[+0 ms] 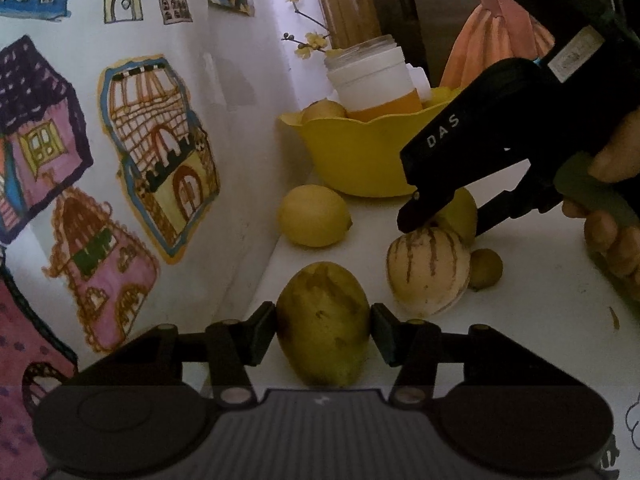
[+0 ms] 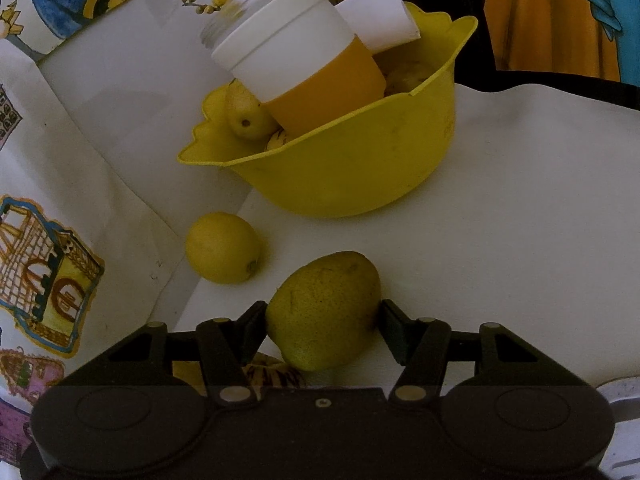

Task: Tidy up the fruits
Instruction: 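Hold both pears closed in the tools and lift them off the cloth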

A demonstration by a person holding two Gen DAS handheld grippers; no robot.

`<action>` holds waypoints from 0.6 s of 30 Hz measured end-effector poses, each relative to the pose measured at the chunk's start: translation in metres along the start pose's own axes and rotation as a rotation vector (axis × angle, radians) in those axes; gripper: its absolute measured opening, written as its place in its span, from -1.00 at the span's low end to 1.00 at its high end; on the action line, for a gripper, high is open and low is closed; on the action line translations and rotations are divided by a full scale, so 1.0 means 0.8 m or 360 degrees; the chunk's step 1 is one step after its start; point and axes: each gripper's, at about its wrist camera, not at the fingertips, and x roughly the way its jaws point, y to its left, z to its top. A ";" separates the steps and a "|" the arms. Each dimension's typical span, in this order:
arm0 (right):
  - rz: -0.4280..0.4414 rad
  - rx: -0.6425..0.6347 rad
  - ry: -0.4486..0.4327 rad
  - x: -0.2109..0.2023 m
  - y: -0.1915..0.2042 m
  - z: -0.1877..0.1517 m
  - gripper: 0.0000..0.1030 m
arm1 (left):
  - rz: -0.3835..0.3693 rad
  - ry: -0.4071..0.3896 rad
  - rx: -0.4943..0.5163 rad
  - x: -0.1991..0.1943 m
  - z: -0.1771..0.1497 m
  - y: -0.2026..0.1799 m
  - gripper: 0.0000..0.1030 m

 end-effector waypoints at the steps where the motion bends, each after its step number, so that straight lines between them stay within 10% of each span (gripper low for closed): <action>1: 0.0001 0.0002 -0.0001 0.000 0.000 0.000 0.21 | -0.0006 0.0005 -0.0014 0.001 0.001 0.001 0.09; 18: 0.0045 0.0024 -0.0024 -0.002 -0.008 -0.002 0.19 | -0.0009 0.0027 -0.0071 -0.001 0.000 0.003 0.07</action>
